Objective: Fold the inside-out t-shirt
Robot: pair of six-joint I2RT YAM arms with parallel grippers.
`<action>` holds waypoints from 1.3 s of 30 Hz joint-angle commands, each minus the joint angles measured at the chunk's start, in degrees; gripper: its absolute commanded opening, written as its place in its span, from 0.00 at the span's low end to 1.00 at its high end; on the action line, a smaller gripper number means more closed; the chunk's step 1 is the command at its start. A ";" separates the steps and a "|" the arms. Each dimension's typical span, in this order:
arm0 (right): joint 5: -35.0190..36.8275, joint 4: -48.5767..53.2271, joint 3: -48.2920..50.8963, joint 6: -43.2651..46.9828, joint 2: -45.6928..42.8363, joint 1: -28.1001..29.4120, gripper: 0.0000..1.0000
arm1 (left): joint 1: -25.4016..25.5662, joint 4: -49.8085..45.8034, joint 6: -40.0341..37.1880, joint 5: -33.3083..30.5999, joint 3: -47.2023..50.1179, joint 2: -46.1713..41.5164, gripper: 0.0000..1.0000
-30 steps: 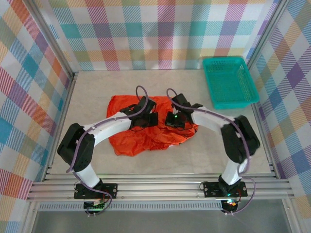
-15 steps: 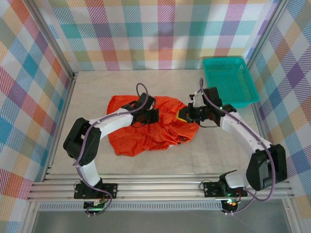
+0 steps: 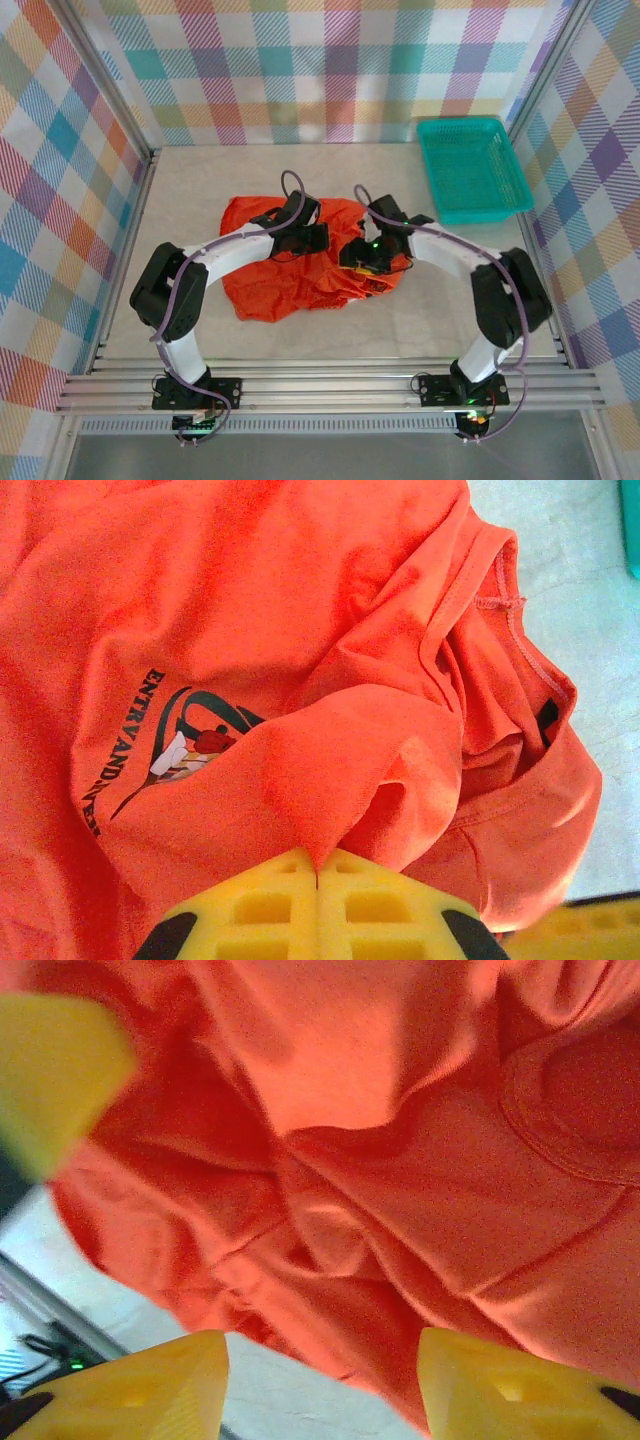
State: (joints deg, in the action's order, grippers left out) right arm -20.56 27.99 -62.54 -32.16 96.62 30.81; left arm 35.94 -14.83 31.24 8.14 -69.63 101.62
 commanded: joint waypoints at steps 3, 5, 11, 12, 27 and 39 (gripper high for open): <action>7.64 0.02 -6.53 1.51 9.16 1.80 0.52 | -0.10 0.10 -0.63 0.62 1.31 -2.36 0.00; 8.81 0.49 -8.36 1.80 10.70 1.76 0.41 | -0.08 -0.07 -0.58 0.55 1.75 -2.72 0.00; 8.87 3.73 -9.29 3.47 5.29 1.43 0.16 | -0.08 -0.61 -1.60 -0.44 2.74 -4.27 0.00; 8.75 4.33 -9.03 3.81 4.23 1.32 0.14 | -0.09 -2.49 -1.68 -0.73 2.83 -4.40 0.00; 5.88 4.26 -7.99 6.82 4.75 1.01 0.46 | -0.09 -2.17 -1.28 0.09 3.79 -5.55 0.00; 7.12 5.05 -12.07 7.04 9.18 0.83 0.03 | -0.09 -1.80 -1.25 0.16 4.28 -5.31 0.00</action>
State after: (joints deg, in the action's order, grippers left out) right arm -14.13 31.57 -72.38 -26.06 107.50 32.03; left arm 35.94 -16.34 30.22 7.90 -65.91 97.84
